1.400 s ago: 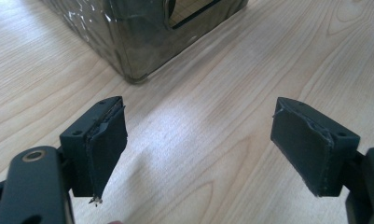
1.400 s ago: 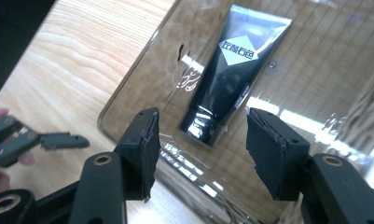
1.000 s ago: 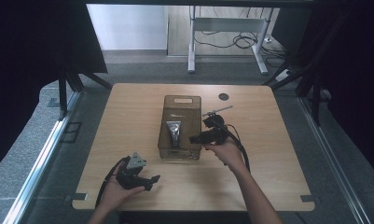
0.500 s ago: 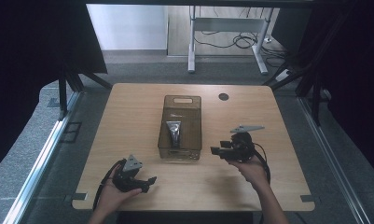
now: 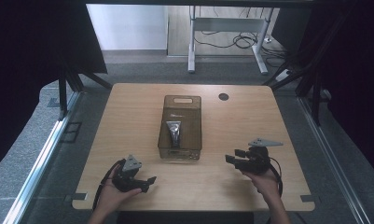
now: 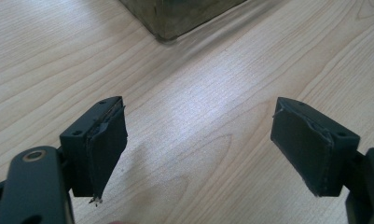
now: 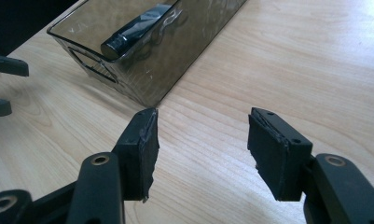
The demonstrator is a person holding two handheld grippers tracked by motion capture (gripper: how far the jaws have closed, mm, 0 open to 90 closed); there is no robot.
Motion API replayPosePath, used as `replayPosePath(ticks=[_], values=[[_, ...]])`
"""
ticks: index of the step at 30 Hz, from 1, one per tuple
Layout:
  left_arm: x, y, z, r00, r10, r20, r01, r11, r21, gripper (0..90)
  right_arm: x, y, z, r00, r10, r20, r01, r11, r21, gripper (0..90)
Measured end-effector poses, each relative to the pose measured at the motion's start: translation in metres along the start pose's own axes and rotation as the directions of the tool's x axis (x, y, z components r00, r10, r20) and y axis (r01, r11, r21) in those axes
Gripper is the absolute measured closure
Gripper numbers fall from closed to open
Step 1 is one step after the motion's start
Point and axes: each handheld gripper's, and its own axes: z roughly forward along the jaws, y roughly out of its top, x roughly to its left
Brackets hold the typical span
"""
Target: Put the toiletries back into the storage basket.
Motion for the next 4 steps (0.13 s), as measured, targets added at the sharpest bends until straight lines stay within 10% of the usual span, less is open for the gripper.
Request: replayPosePath(ticks=[4], values=[[-0.0002, -0.0001, 0.0005, 1.0000, 0.004, 0.002, -0.004, 1.0000, 0.002, 18.8, 0.0009, -0.0016, 0.0003, 0.9999, -0.012, 0.002, 0.012, 0.9999, -0.009, 42.5]])
